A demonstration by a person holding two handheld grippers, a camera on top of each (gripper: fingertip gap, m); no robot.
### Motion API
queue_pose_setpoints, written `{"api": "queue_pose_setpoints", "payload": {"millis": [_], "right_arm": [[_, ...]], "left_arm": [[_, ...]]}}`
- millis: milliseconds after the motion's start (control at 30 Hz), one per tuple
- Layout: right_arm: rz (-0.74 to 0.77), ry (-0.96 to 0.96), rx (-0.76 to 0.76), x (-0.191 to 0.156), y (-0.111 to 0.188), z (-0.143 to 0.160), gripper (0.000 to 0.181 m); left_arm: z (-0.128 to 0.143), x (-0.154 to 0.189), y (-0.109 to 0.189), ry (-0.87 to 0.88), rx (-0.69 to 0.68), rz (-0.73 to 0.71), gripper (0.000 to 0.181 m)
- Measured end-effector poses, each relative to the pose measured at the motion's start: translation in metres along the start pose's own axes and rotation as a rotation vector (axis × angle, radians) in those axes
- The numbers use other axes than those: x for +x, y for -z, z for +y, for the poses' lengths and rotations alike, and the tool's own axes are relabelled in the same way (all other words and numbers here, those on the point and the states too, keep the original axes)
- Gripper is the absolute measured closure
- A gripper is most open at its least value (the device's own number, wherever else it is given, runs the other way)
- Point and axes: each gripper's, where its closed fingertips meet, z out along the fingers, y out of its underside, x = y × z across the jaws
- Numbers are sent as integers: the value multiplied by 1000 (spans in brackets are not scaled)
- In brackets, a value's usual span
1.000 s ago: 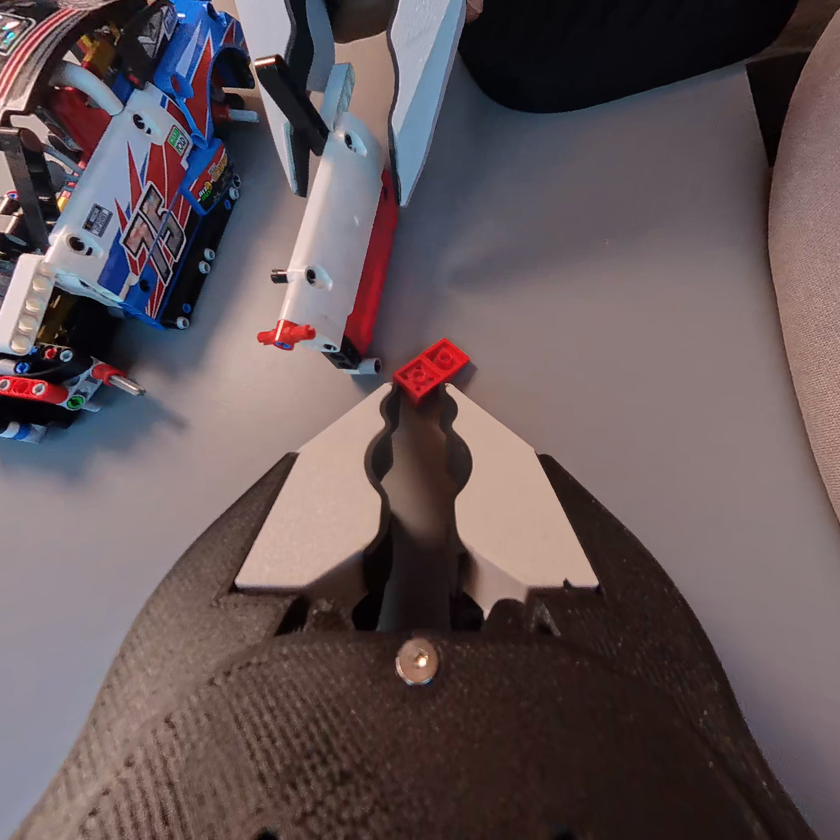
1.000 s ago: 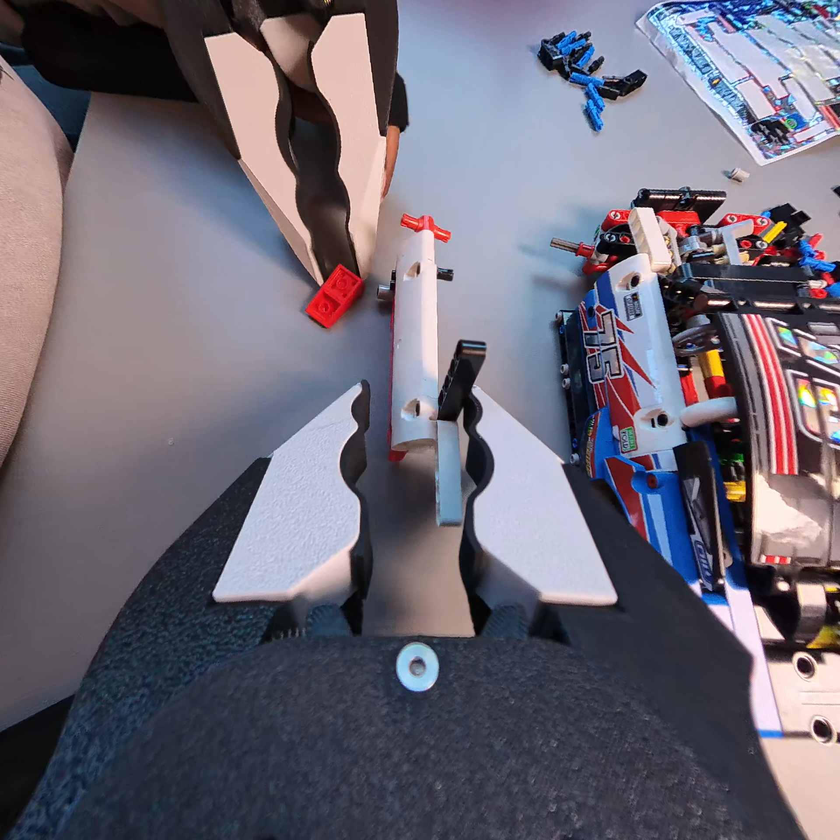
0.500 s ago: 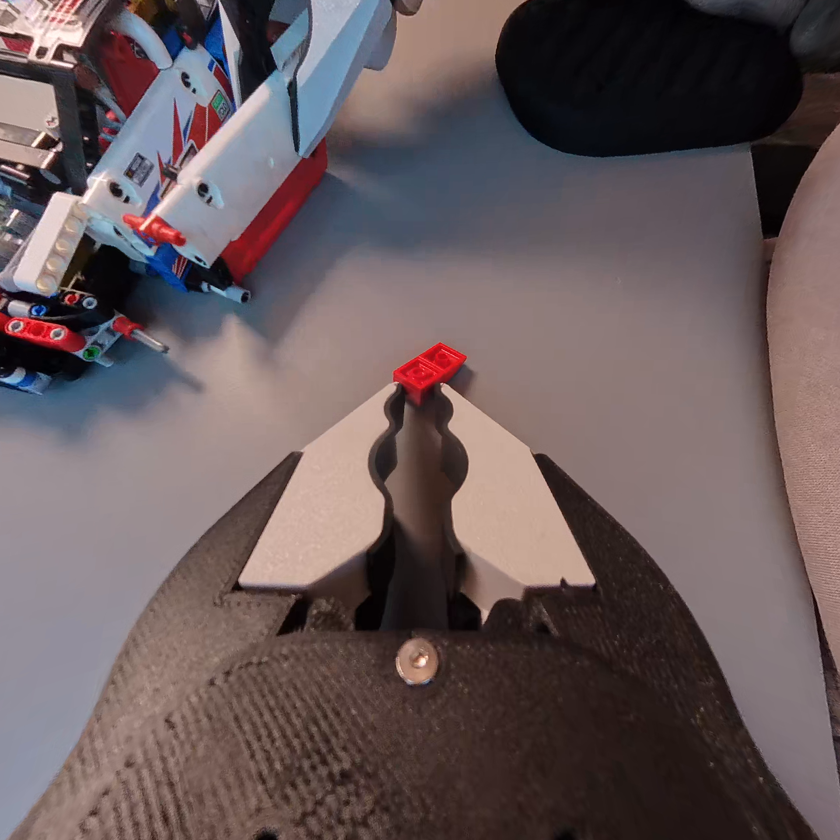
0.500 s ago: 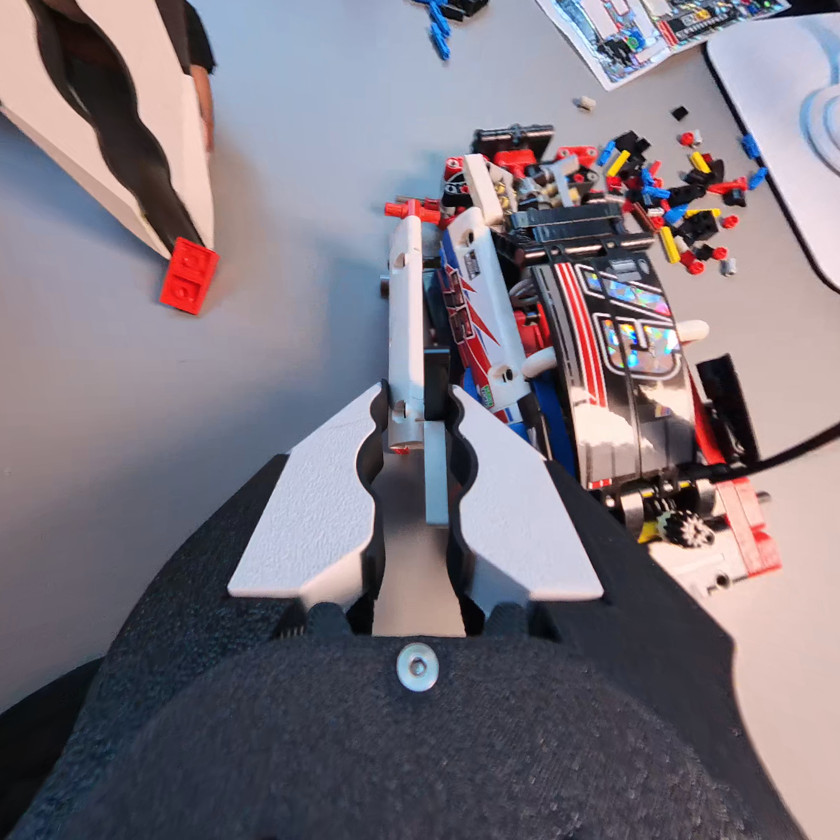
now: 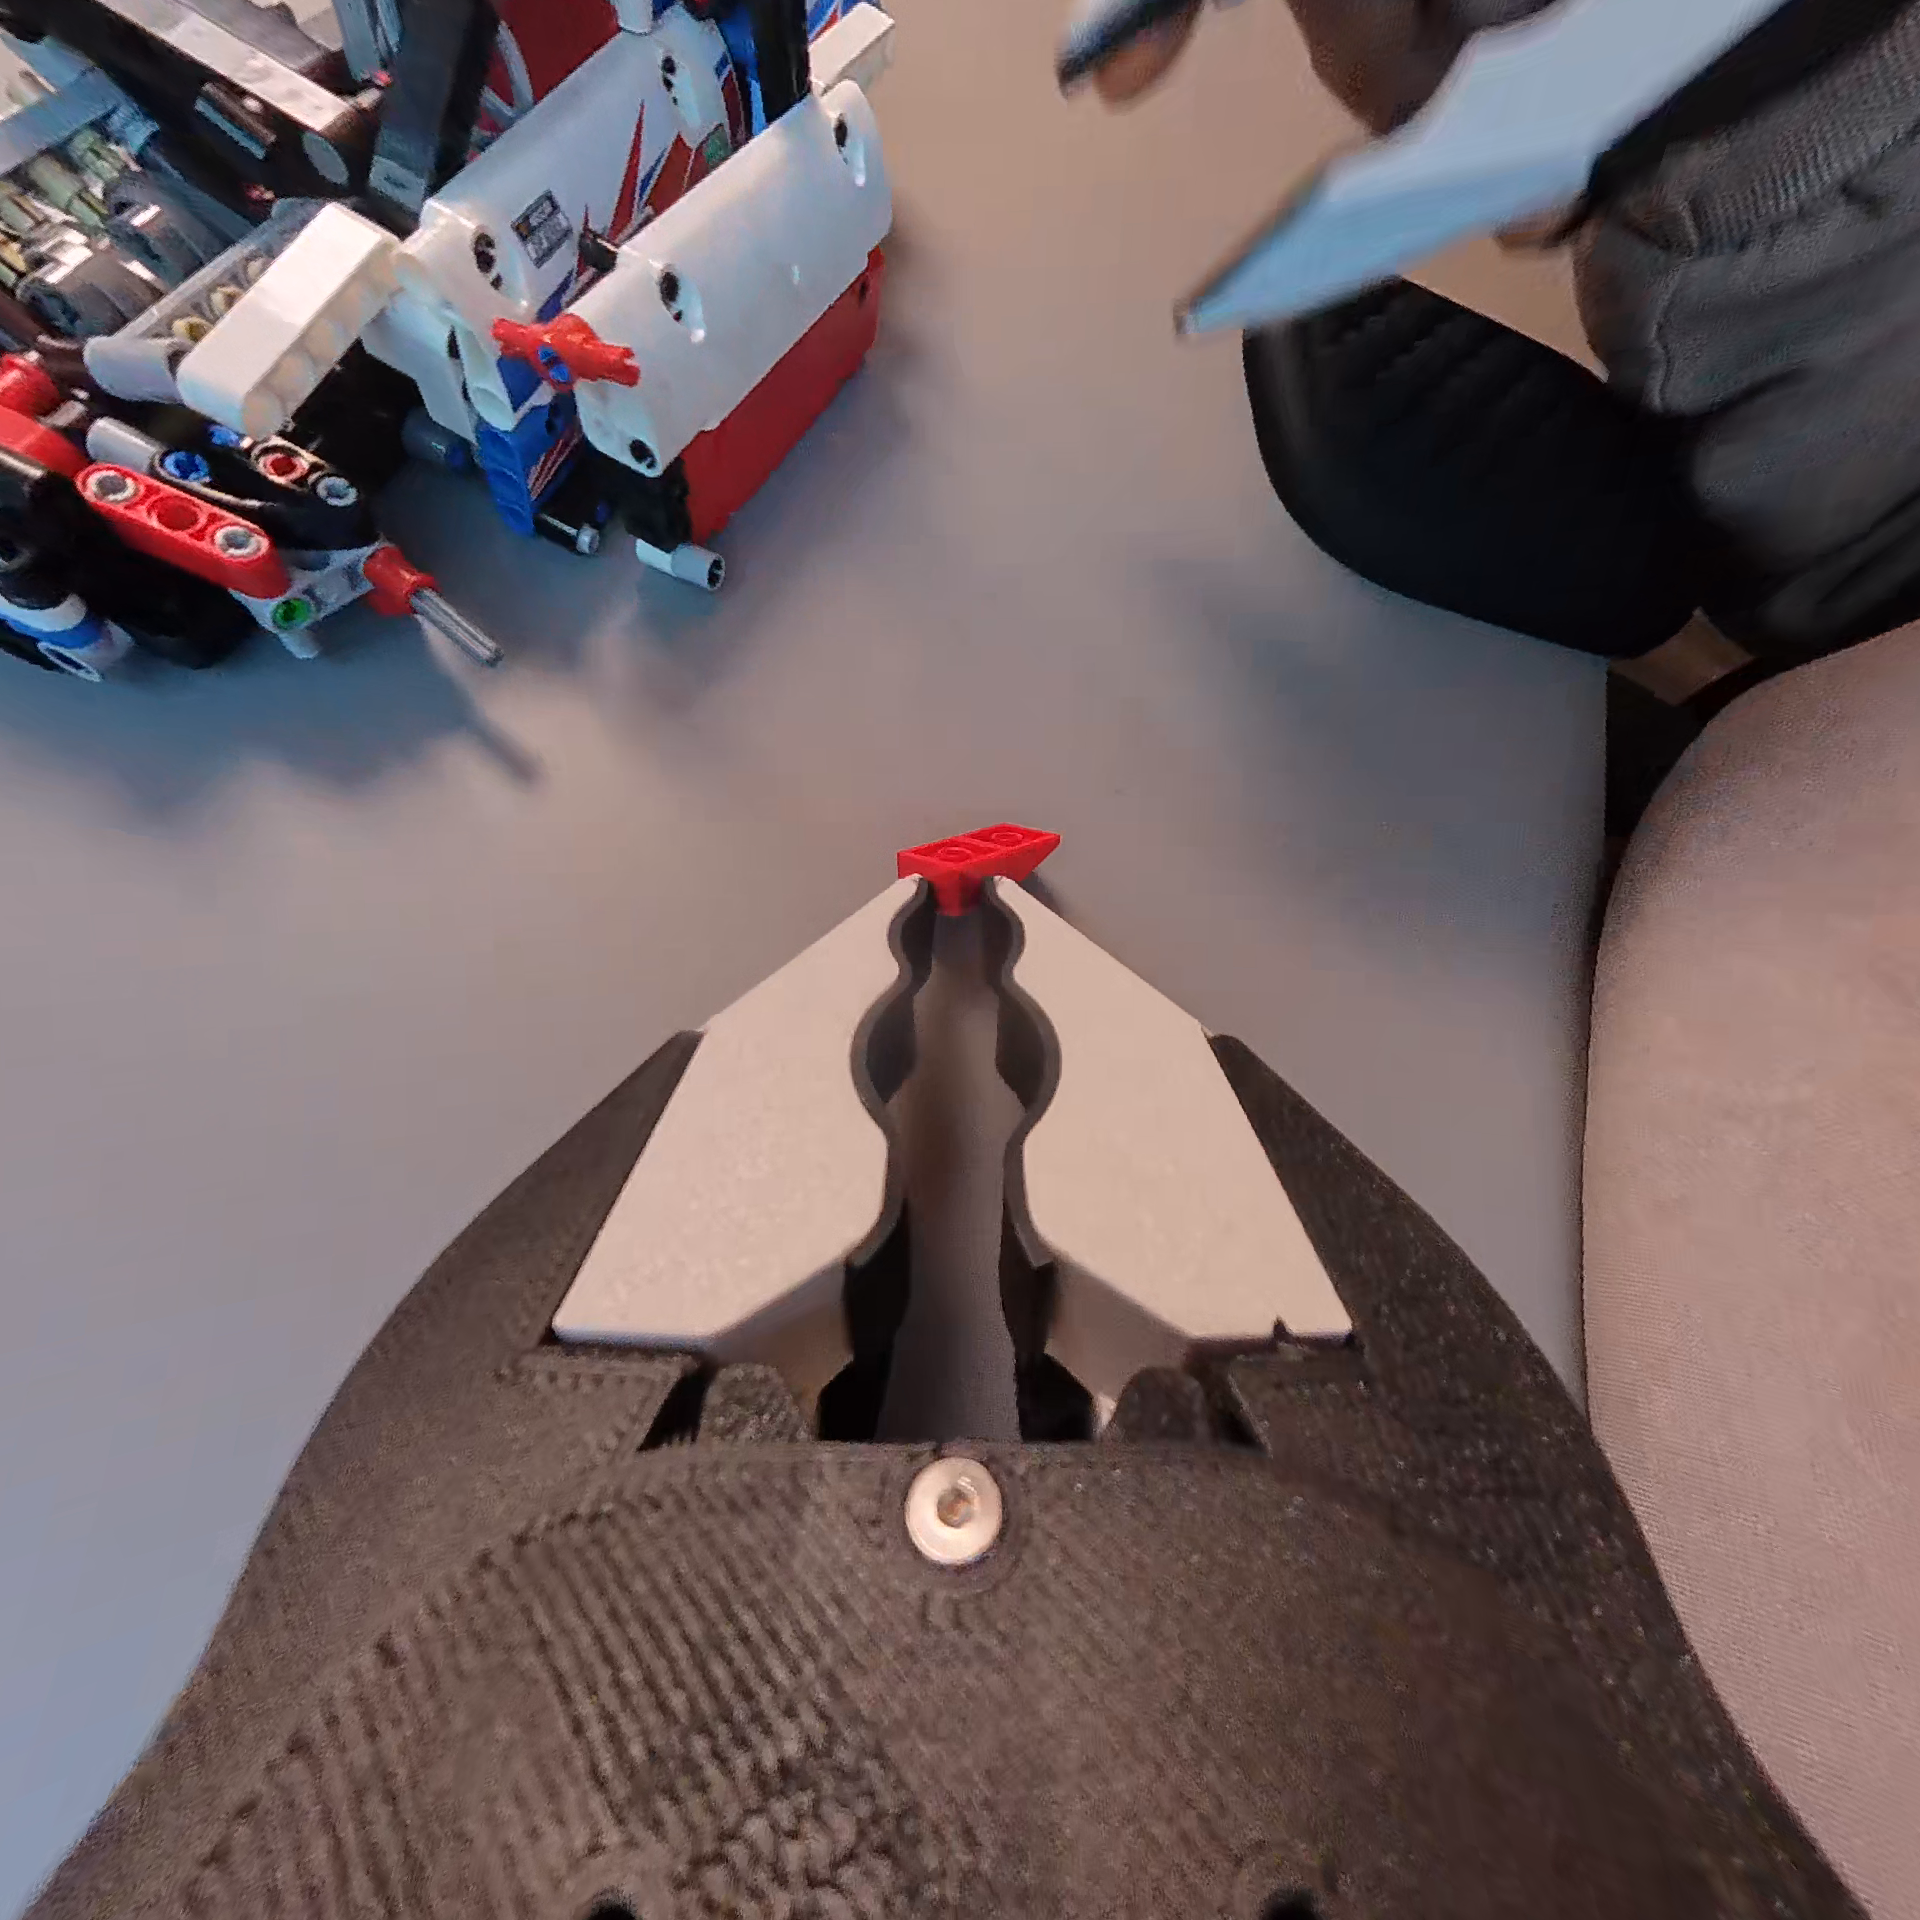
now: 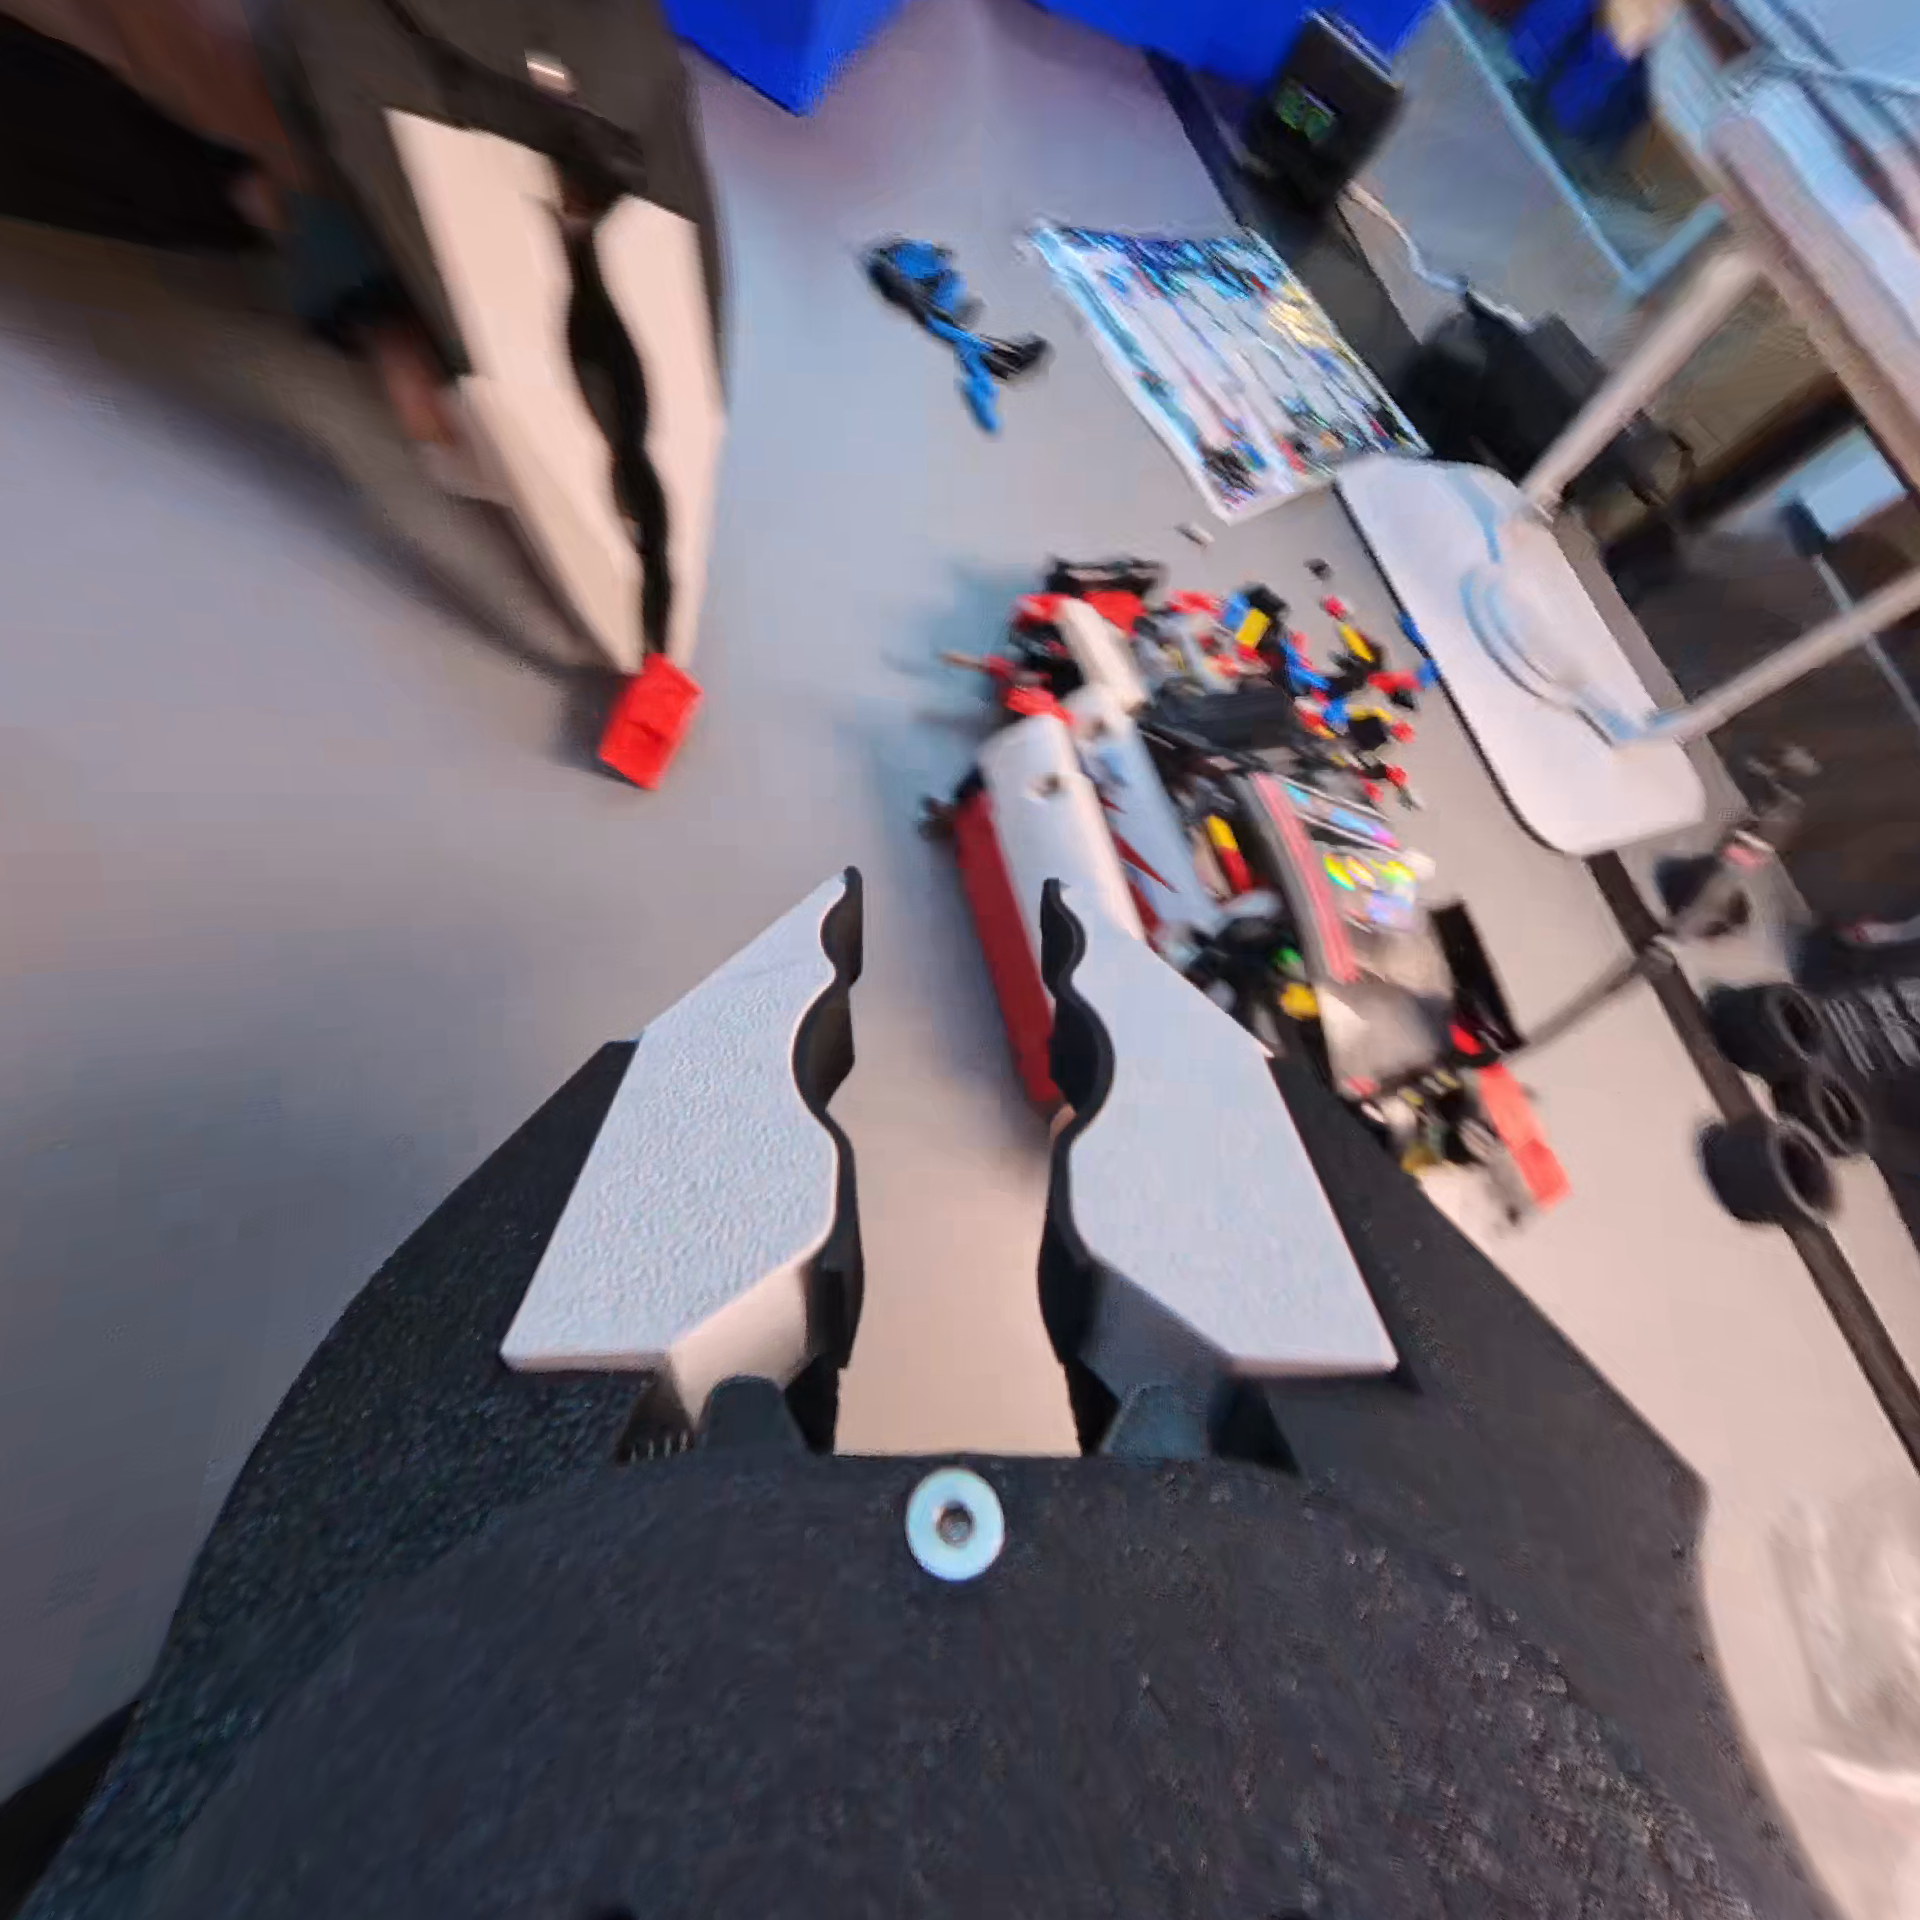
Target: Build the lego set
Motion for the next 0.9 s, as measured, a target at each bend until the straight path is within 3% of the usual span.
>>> {"api": "queue_pose_setpoints", "payload": {"millis": [33, 100, 233, 300, 333, 400, 467, 533, 700, 800, 900], "right_arm": [[-40, 37, 21, -23, -9, -4, 150], [-66, 130, -7, -56, -32, 0, 146], [-61, 197, -24, -77, -69, -1, 143], [-30, 226, -30, -73, -76, -4, 163], [-20, 241, -27, -71, -77, -5, 176], [-67, 224, -61, -73, -78, 0, 176], [-174, 110, -42, -75, -72, 0, 176], [-265, -34, 9, -69, -62, -5, 177], [-429, -206, 136, -58, -40, -22, 177], [-459, -230, 156, -52, -33, -27, 177], [-377, -179, 122, -39, -35, -19, 176]], "left_arm": [[-1, -1, 0, 20, 3, 1, 176], [-4, -2, -1, 67, 16, 20, 177], [-10, -2, -4, 181, 54, 70, 180], [-11, -1, -3, 227, 75, 97, 181], [-11, -2, -3, 235, 79, 96, 181], [-13, 1, -1, 220, 104, 112, 181], [-21, 10, 4, 164, 140, 170, 163], [-24, 9, 6, 30, 148, 130, 153], [-38, 24, -2, -259, 144, 144, 158], [-49, 25, -9, -286, 147, 179, 171], [-53, 16, -14, -211, 130, 190, 173]]}}
